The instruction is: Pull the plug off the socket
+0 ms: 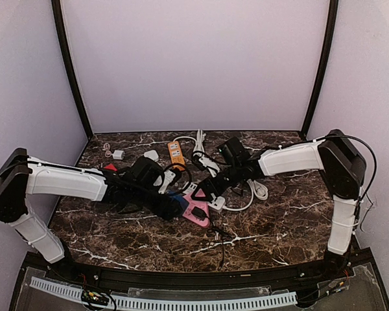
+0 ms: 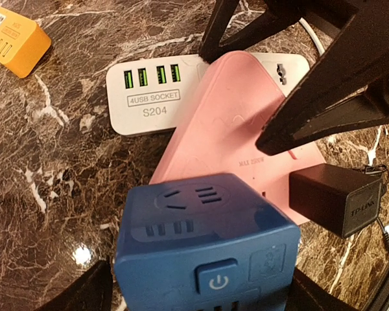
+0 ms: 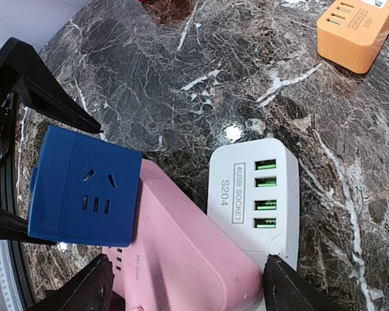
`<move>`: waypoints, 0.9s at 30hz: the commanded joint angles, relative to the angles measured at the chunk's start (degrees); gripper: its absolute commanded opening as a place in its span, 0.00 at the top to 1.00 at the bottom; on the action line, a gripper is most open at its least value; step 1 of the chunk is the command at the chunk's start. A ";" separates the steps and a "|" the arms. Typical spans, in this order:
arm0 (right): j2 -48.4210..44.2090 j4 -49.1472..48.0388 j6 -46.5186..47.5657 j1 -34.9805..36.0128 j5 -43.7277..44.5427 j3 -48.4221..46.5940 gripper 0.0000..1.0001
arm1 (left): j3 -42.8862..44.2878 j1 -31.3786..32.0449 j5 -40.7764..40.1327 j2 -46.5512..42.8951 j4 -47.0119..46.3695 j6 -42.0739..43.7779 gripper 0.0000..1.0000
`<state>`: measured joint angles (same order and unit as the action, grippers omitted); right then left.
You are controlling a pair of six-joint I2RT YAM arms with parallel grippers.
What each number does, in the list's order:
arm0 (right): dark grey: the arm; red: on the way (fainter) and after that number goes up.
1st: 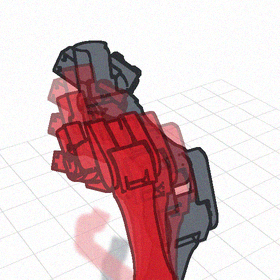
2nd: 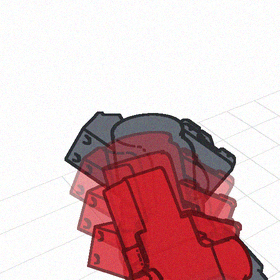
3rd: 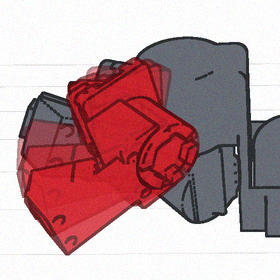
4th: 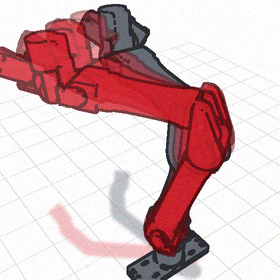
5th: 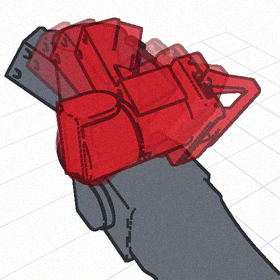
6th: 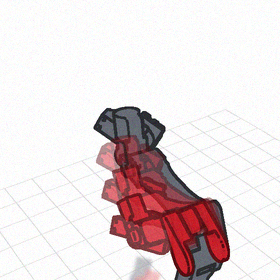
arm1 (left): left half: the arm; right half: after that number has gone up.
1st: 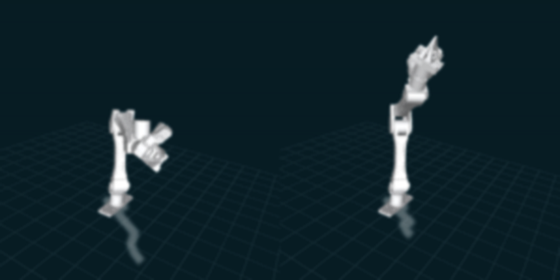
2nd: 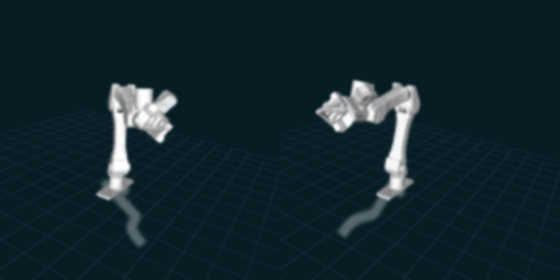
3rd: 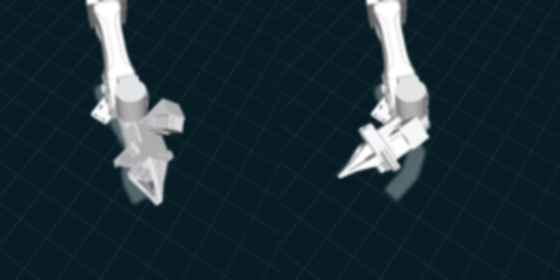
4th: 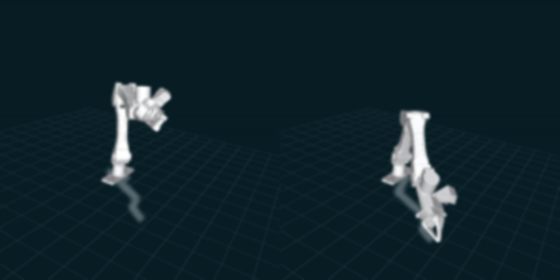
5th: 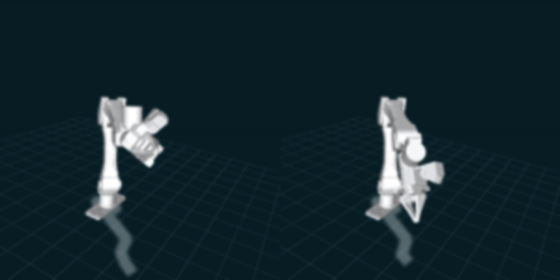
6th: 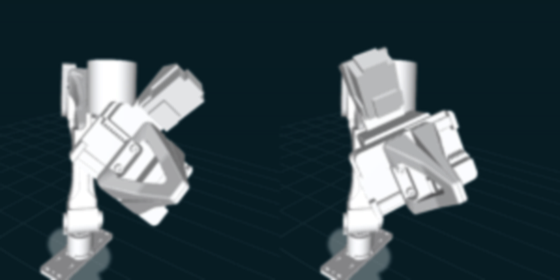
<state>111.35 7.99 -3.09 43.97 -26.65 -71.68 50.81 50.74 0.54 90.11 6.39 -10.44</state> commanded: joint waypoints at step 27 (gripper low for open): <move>6.98 1.59 0.85 -0.55 -2.28 3.99 0.41 | 4.11 -2.79 3.72 0.79 -2.83 1.36 0.55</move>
<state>113.95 3.33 -2.04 42.61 -28.80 -70.76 54.24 48.14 4.75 92.20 5.78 -9.61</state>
